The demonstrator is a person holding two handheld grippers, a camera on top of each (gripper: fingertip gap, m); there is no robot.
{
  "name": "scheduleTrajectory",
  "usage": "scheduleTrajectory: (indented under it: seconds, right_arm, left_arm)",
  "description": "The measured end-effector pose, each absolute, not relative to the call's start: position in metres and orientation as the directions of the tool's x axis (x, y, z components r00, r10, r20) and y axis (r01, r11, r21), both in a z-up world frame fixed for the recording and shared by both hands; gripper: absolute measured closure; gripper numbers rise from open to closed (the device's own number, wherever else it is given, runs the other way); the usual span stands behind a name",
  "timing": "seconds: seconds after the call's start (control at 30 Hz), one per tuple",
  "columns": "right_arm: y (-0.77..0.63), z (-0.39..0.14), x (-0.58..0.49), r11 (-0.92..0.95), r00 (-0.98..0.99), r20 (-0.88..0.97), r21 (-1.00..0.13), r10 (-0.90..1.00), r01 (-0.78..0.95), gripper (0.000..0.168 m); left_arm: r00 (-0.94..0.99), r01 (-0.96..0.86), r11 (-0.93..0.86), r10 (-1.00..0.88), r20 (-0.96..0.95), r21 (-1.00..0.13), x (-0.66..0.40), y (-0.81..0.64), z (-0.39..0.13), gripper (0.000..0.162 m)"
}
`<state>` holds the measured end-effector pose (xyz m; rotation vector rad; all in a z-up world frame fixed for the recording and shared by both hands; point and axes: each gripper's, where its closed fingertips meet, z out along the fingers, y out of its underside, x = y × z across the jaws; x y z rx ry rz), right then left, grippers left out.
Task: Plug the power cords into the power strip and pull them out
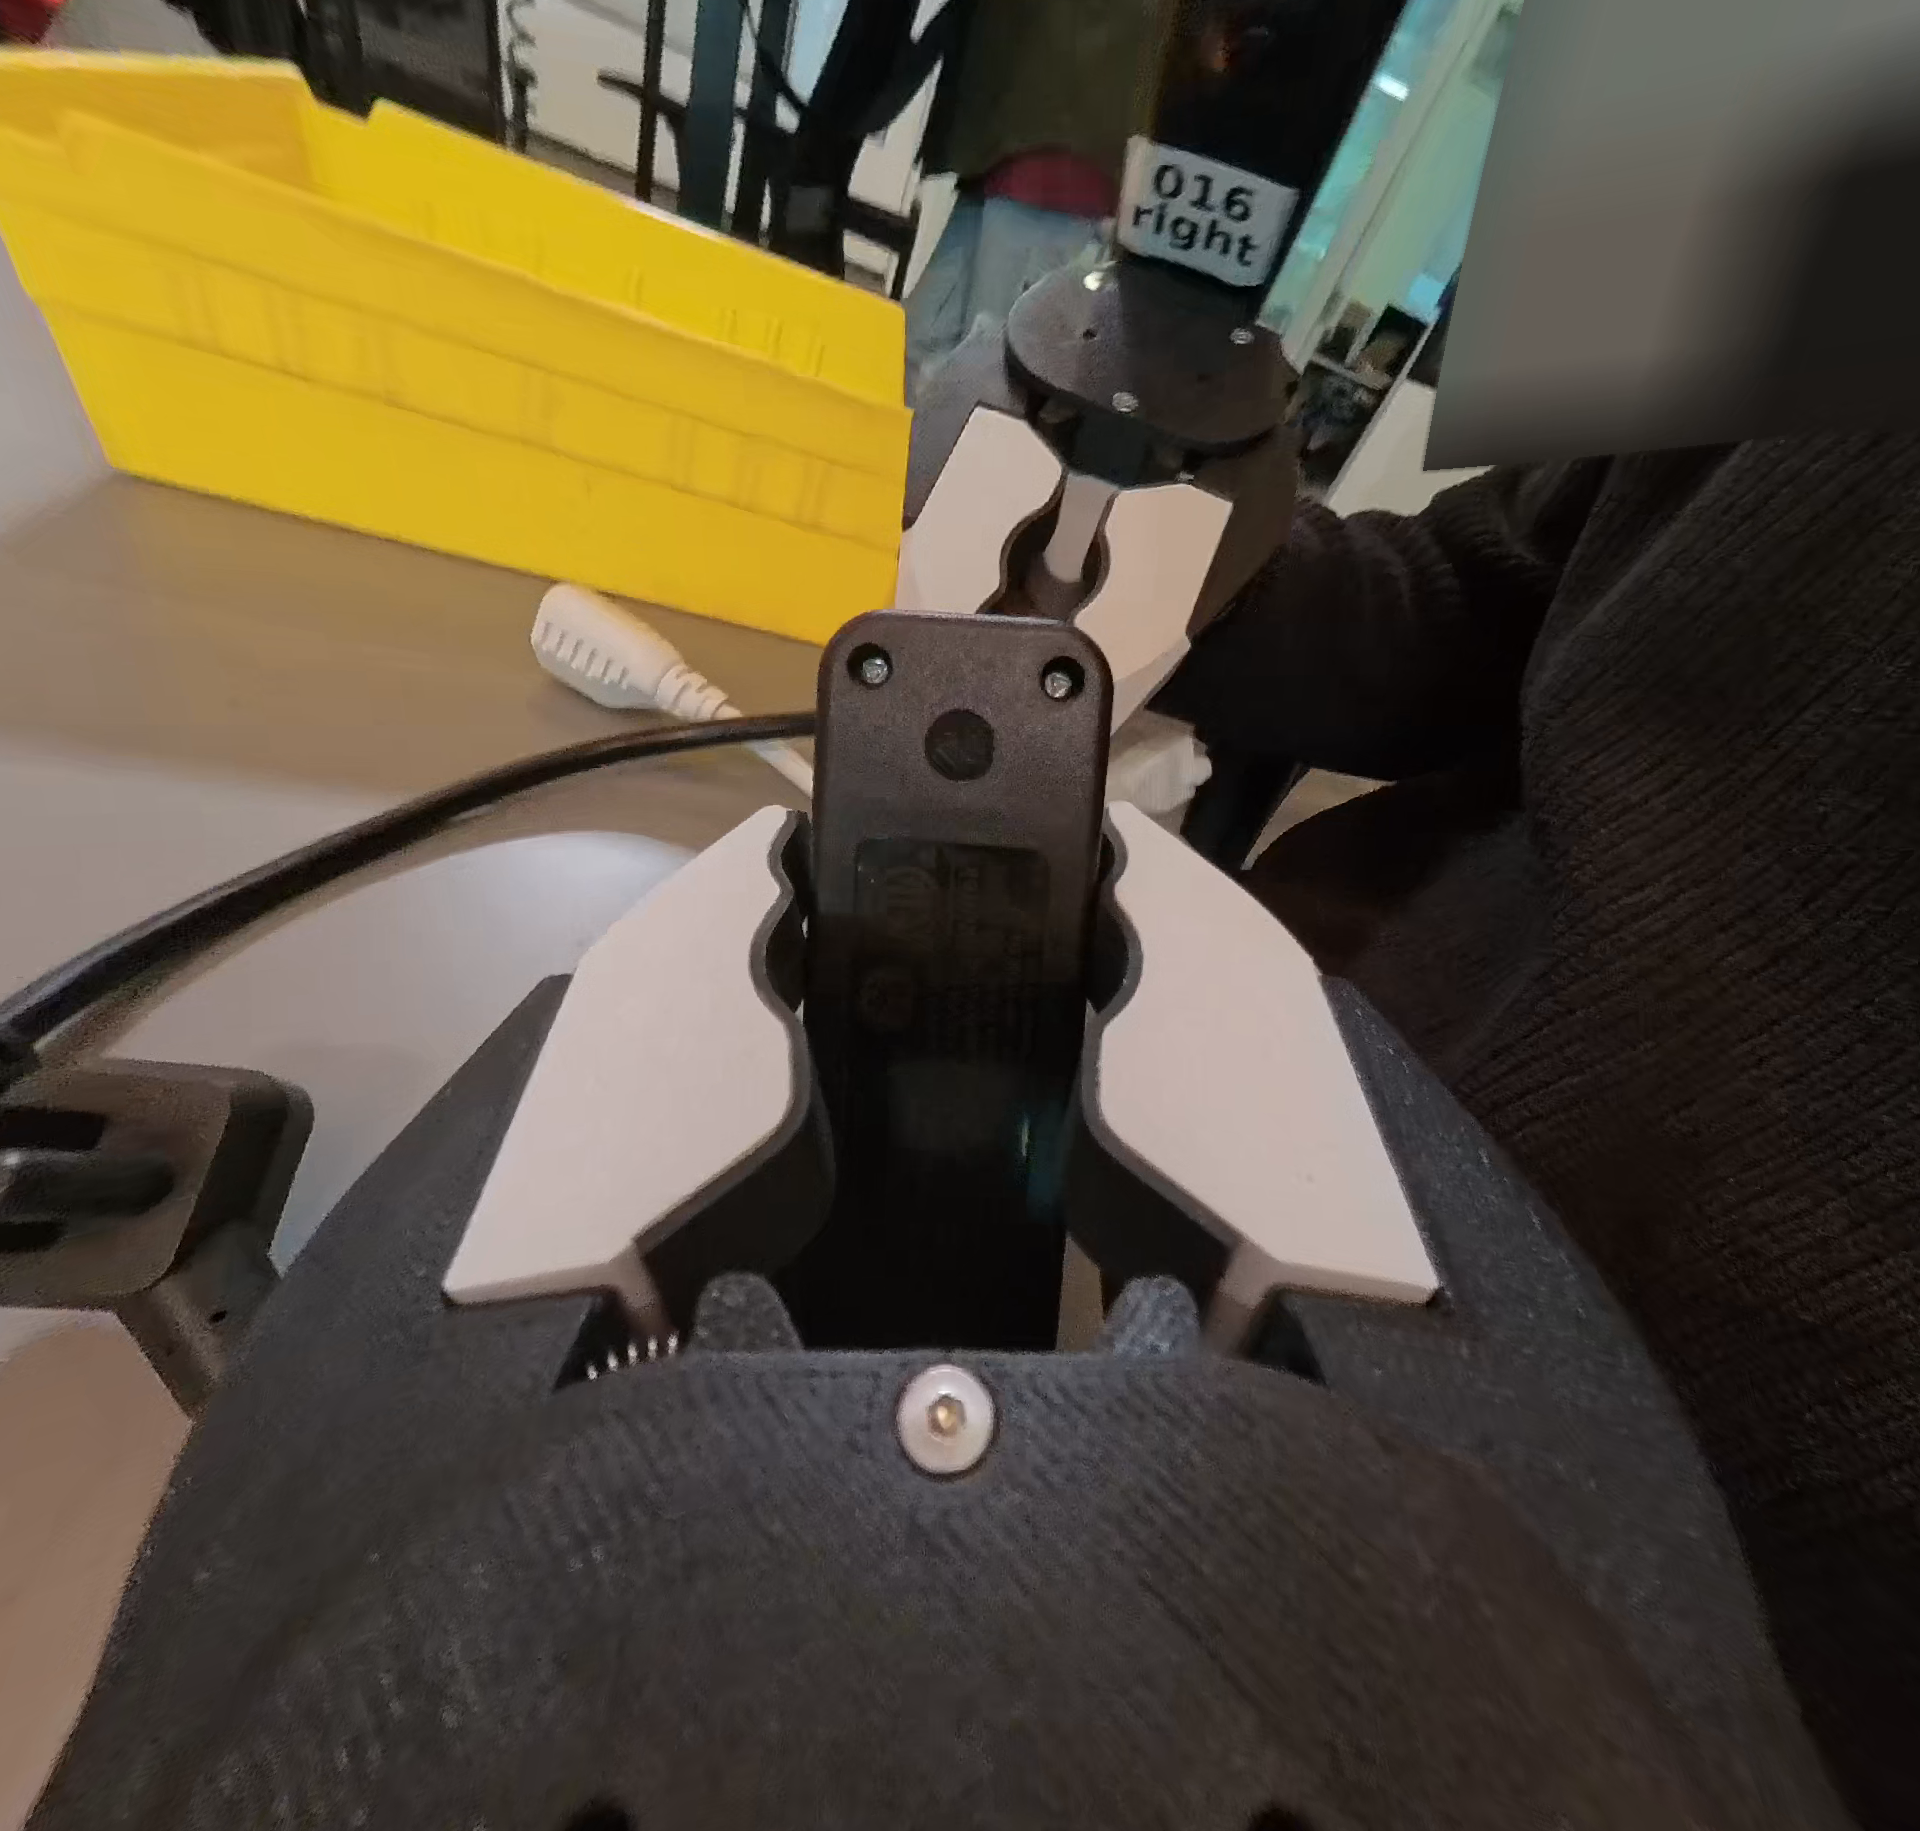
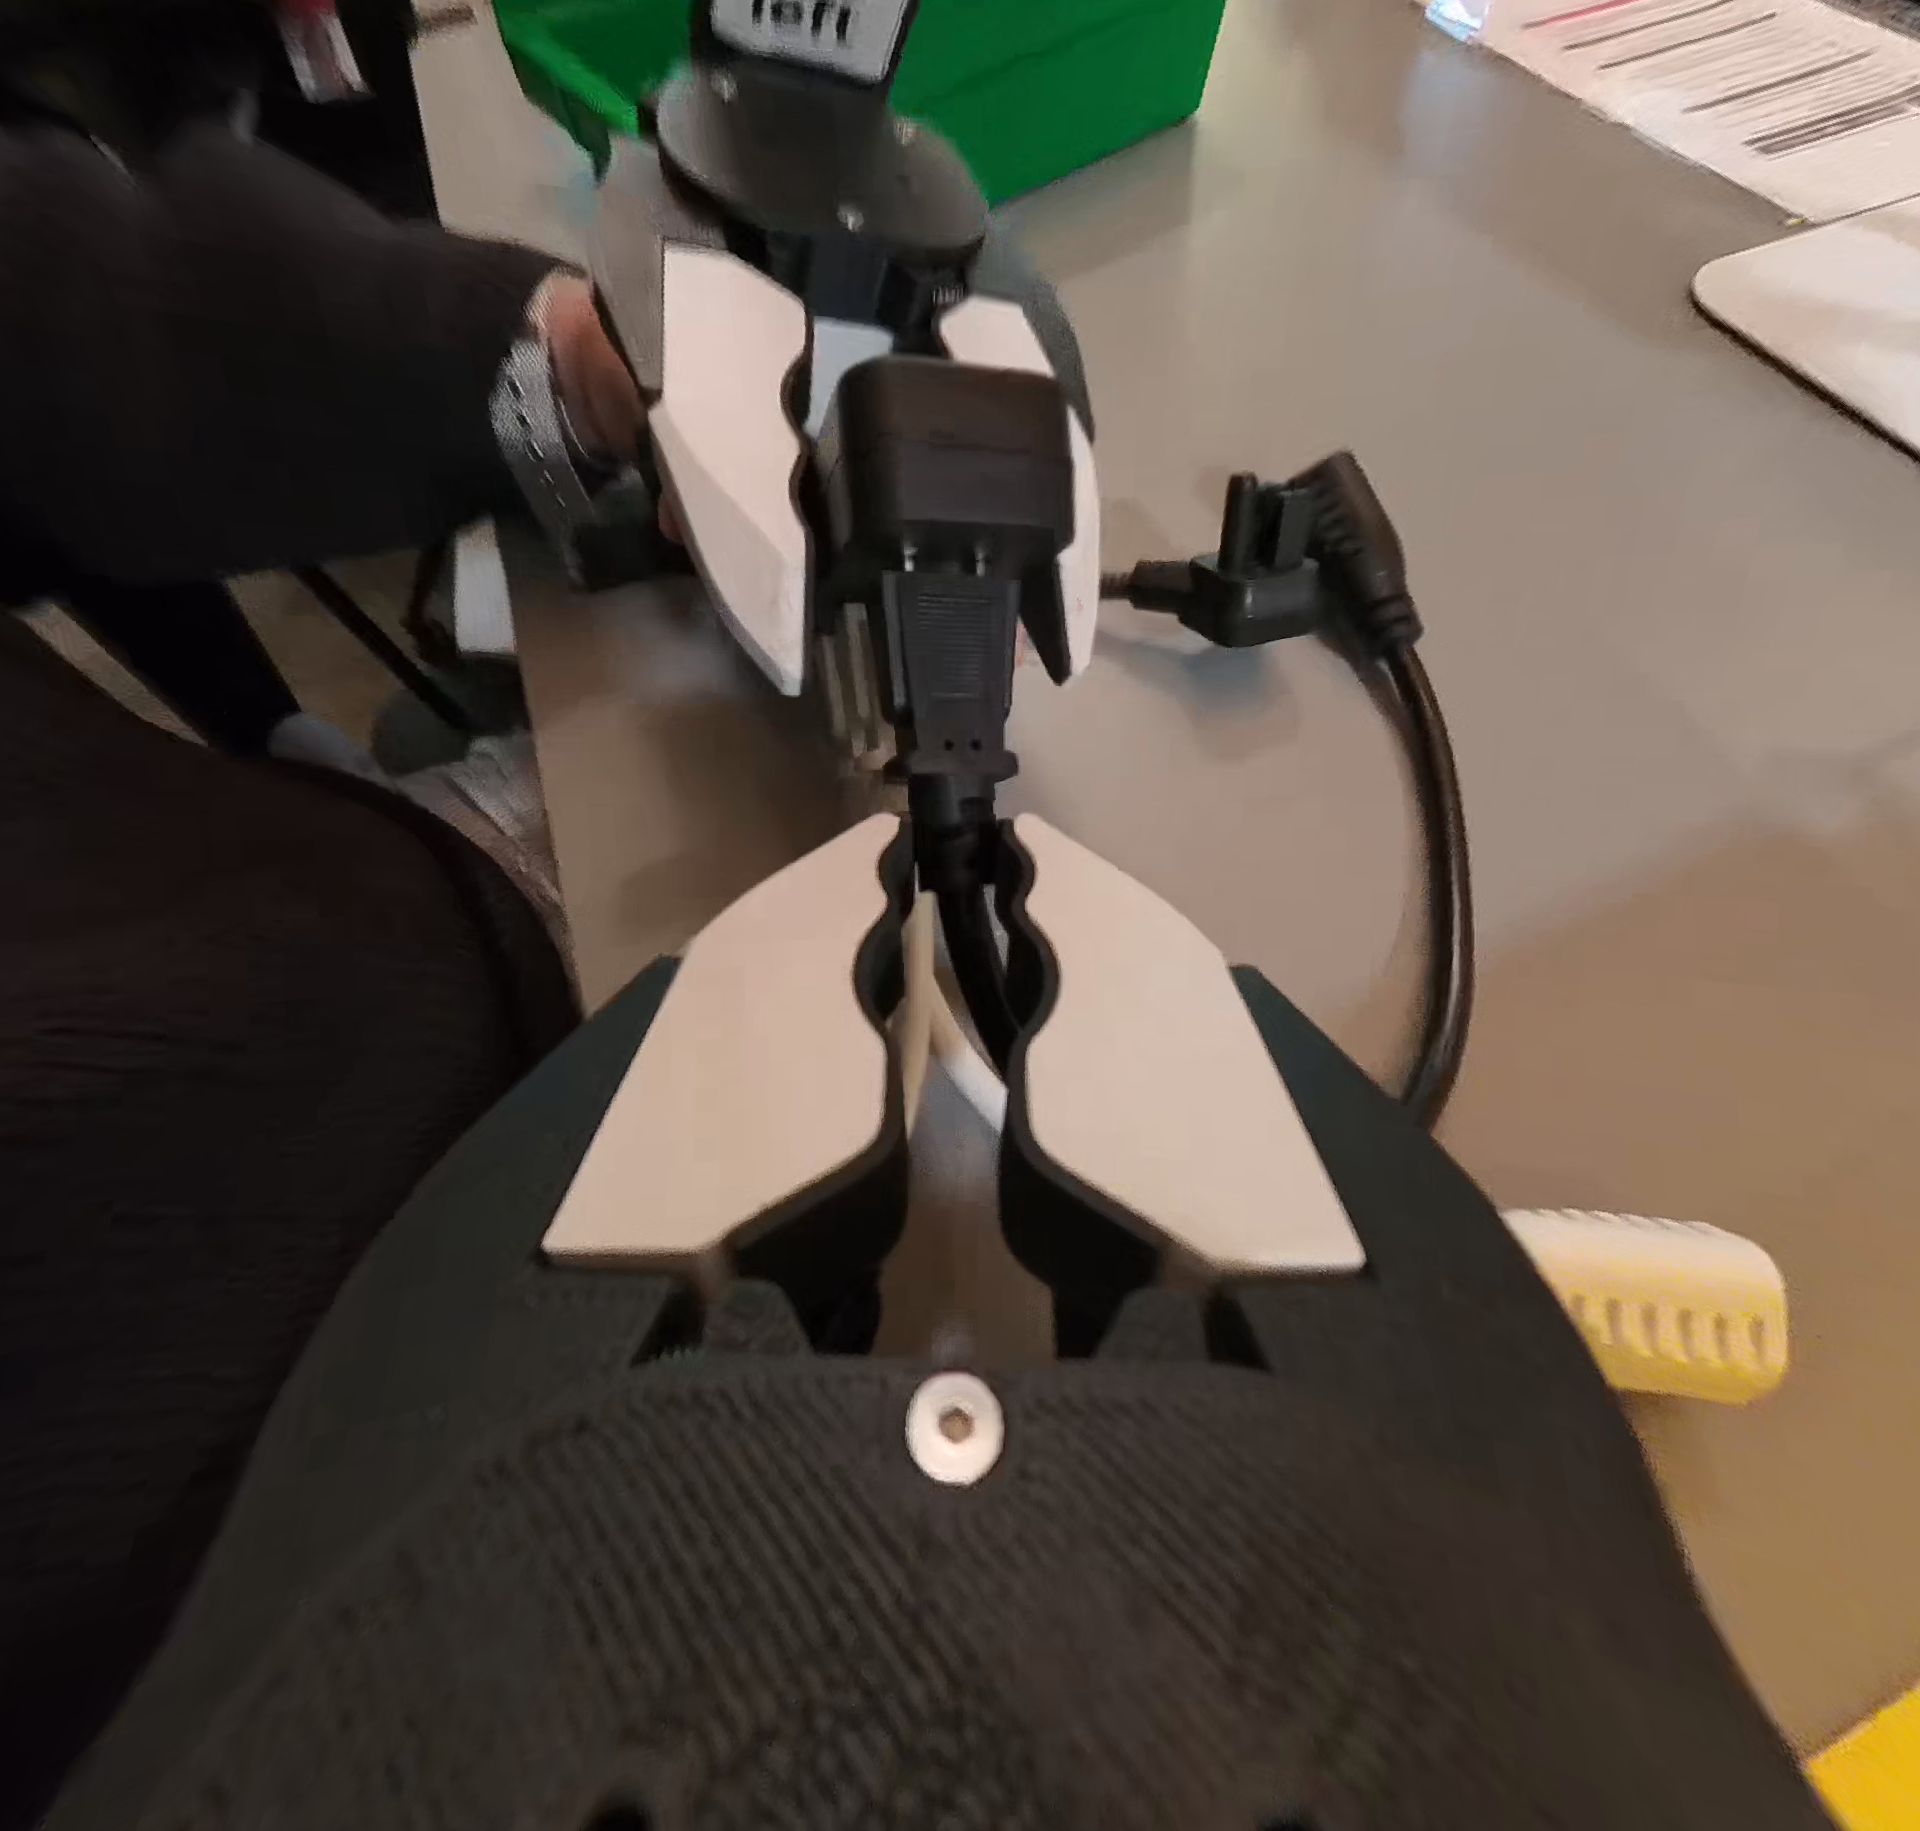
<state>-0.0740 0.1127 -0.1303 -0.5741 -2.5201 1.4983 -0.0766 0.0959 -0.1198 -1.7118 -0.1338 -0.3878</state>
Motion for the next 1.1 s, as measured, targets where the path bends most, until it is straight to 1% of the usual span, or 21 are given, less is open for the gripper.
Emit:
scheduleTrajectory:
  seconds: [0.13, 0.23, 0.3, 0.4, 0.43, 0.53, 0.6, 0.7, 0.77, 0.83, 0.9, 0.97, 1.0, 1.07, 1.1]
  right_arm:
    - [0.111, -0.149, -0.075, 0.411, -0.905, -0.150, -0.853, 0.398, 0.322, 0.153]
    - [0.112, -0.140, -0.076, 0.456, -0.910, -0.056, -0.852, 0.410, 0.258, 0.153]
    - [0.114, -0.130, -0.074, 0.428, -0.911, -0.085, -0.862, 0.403, 0.270, 0.153]
    - [0.113, -0.145, -0.074, 0.431, -0.909, -0.122, -0.850, 0.399, 0.303, 0.153]
    - [0.112, -0.149, -0.074, 0.441, -0.908, -0.116, -0.844, 0.402, 0.304, 0.153]
    - [0.113, -0.137, -0.075, 0.469, -0.914, -0.034, -0.850, 0.405, 0.239, 0.153]
    - [0.115, -0.130, -0.074, 0.438, -0.916, -0.079, -0.860, 0.393, 0.262, 0.153]
    - [0.112, -0.146, -0.074, 0.427, -0.908, -0.132, -0.849, 0.399, 0.311, 0.153]
    - [0.111, -0.144, -0.074, 0.470, -0.915, -0.055, -0.844, 0.400, 0.257, 0.153]
    - [0.112, -0.130, -0.075, 0.452, -0.913, -0.028, -0.862, 0.406, 0.228, 0.153]
    - [0.114, -0.127, -0.073, 0.430, -0.917, -0.082, -0.864, 0.390, 0.260, 0.153]
    - [0.113, -0.142, -0.072, 0.408, -0.906, -0.163, -0.852, 0.390, 0.328, 0.153]
    - [0.111, -0.149, -0.072, 0.417, -0.904, -0.167, -0.844, 0.393, 0.337, 0.153]
    - [0.110, -0.144, -0.073, 0.451, -0.910, -0.101, -0.843, 0.402, 0.293, 0.153]
    - [0.110, -0.137, -0.073, 0.439, -0.910, -0.086, -0.855, 0.405, 0.276, 0.153]
  left_arm:
    - [0.924, 0.340, -0.238, -0.096, 0.371, -0.910, -0.079, 0.100, -0.129, 0.111]
    - [0.925, 0.338, -0.209, -0.107, 0.365, -0.918, -0.079, 0.098, -0.125, 0.111]
    - [0.931, 0.318, -0.180, -0.129, 0.343, -0.931, -0.077, 0.097, -0.120, 0.111]
    - [0.925, 0.338, -0.217, -0.103, 0.366, -0.916, -0.077, 0.100, -0.126, 0.111]
    - [0.924, 0.340, -0.236, -0.098, 0.370, -0.910, -0.078, 0.100, -0.129, 0.111]
    - [0.927, 0.328, -0.204, -0.119, 0.356, -0.922, -0.078, 0.096, -0.124, 0.111]
    - [0.932, 0.310, -0.177, -0.138, 0.335, -0.934, -0.075, 0.097, -0.119, 0.110]
    - [0.919, 0.348, -0.212, -0.115, 0.377, -0.913, -0.078, 0.101, -0.125, 0.111]
    - [0.924, 0.336, -0.211, -0.116, 0.365, -0.918, -0.078, 0.098, -0.125, 0.111]
    - [0.934, 0.303, -0.190, -0.137, 0.331, -0.934, -0.077, 0.094, -0.121, 0.110]
    - [0.938, 0.289, -0.170, -0.149, 0.314, -0.942, -0.074, 0.097, -0.118, 0.110]
    - [0.932, 0.313, -0.202, -0.121, 0.341, -0.928, -0.076, 0.099, -0.123, 0.111]
    - [0.932, 0.313, -0.242, -0.110, 0.346, -0.919, -0.076, 0.099, -0.128, 0.111]
    - [0.932, 0.311, -0.218, -0.121, 0.342, -0.925, -0.076, 0.097, -0.125, 0.111]
    - [0.934, 0.302, -0.201, -0.134, 0.332, -0.932, -0.076, 0.095, -0.122, 0.111]
